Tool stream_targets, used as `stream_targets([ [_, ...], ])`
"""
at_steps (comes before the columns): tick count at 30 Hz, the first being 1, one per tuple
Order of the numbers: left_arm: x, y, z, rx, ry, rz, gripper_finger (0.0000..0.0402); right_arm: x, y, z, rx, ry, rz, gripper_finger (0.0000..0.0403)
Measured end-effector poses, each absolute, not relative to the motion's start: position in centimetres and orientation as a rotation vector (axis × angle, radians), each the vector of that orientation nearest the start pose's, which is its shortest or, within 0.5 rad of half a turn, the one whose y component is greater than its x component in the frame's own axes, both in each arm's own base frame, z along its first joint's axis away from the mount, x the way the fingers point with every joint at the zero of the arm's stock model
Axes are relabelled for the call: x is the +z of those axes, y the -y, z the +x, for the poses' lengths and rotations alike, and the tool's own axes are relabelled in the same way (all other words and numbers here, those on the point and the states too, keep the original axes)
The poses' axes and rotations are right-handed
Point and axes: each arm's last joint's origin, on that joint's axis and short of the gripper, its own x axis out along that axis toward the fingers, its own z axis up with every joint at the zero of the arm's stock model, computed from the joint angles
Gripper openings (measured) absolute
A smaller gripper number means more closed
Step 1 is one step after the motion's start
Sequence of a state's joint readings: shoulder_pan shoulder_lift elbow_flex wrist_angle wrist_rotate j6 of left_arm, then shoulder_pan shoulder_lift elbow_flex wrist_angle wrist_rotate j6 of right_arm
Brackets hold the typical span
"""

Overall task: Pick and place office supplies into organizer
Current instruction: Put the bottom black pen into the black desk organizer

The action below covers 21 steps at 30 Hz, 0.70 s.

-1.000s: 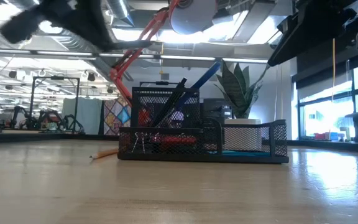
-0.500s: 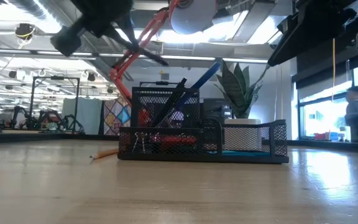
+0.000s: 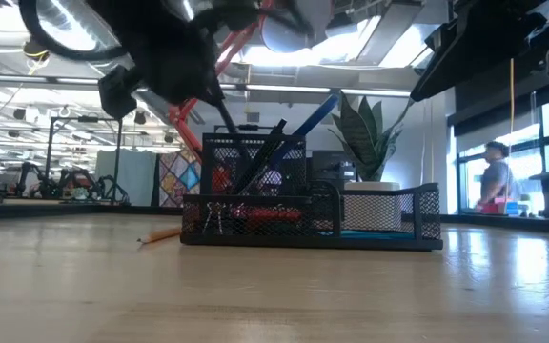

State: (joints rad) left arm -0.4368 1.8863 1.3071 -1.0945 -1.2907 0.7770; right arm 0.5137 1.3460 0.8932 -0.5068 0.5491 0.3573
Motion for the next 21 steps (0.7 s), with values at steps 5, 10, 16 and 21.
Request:
stream_targets([
  [5, 18.6, 12.0, 31.4, 0.188, -1.447, 2.073, 0.0034, 23.2, -11.5, 23.5, -0.178, -0.801, -0.149, 0.012],
  [10, 18.0, 12.4, 31.4, 0.145, -1.458, 2.119, 0.0035, 23.2, -11.5, 23.5, -0.178, -0.801, -0.149, 0.012],
  [16, 17.9, 12.6, 31.4, 0.137, -1.457, 2.121, 0.0043, 23.2, -11.5, 23.5, -0.178, -0.8, -0.149, 0.012],
  [21, 17.9, 12.6, 31.4, 0.138, -1.456, 2.121, 0.005, 23.2, -11.5, 23.5, -0.178, -0.8, -0.149, 0.012],
])
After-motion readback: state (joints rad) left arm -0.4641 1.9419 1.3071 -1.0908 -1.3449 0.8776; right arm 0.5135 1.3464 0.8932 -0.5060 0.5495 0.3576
